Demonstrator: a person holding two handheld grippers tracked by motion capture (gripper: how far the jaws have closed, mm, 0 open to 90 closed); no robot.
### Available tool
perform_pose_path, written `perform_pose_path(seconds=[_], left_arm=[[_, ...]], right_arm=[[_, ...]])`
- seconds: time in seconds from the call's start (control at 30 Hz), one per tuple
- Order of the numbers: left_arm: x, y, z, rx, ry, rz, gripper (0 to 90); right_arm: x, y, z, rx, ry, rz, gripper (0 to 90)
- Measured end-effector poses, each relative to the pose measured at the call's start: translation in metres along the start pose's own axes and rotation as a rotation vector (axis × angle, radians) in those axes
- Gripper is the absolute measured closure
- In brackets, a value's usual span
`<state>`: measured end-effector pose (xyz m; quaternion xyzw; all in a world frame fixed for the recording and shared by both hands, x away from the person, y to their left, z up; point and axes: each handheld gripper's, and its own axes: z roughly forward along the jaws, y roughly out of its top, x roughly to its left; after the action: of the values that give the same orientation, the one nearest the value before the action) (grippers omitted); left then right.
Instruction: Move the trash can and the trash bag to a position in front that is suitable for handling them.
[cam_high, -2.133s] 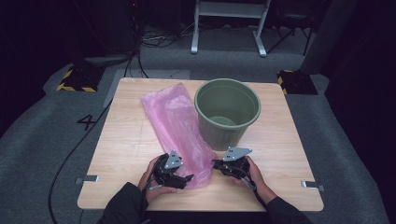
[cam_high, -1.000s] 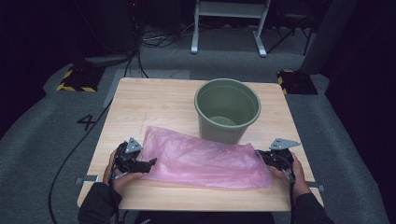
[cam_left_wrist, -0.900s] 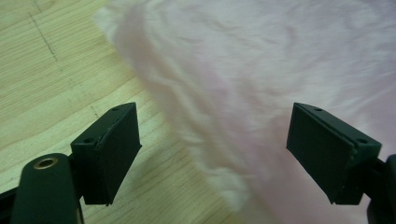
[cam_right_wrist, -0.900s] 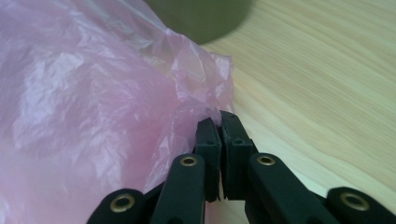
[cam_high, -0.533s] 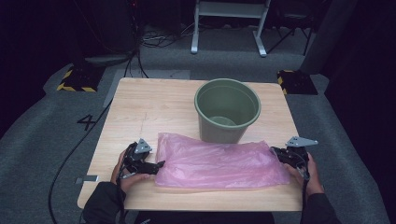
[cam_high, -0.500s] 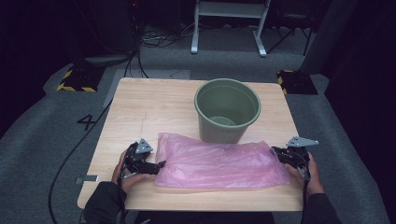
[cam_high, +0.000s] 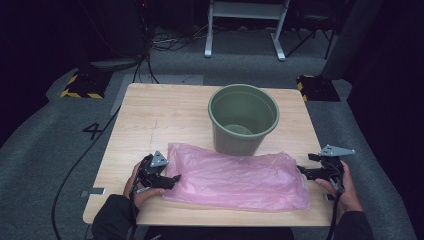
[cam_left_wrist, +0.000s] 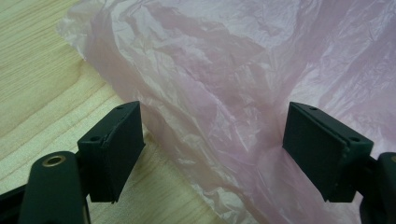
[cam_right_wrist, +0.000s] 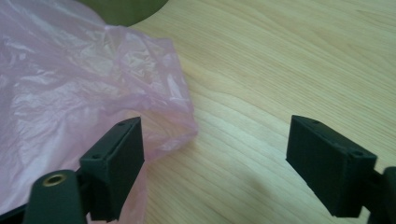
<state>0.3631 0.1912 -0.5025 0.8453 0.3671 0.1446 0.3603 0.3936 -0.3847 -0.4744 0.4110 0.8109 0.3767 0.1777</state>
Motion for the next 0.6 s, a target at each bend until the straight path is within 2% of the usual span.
perform_pose_path(seconds=[0.1, 0.17, 0.3, 0.6], left_arm=[[-0.003, 0.001, 0.001, 0.004, 0.004, 0.012, 19.7], [-0.004, 0.001, 0.002, 0.002, 0.004, 0.010, 19.5], [-0.007, 0.003, 0.004, -0.001, 0.002, 0.016, 19.2], [-0.013, 0.005, 0.007, -0.004, 0.007, 0.016, 18.4]], right_arm=[[-0.005, 0.000, -0.012, -0.050, 0.004, 0.053, 19.5], [-0.002, 0.003, -0.020, -0.080, 0.011, 0.060, 19.3], [0.011, 0.011, -0.030, -0.126, 0.034, 0.018, 19.4], [0.052, 0.029, -0.024, -0.121, 0.097, -0.091, 20.0]])
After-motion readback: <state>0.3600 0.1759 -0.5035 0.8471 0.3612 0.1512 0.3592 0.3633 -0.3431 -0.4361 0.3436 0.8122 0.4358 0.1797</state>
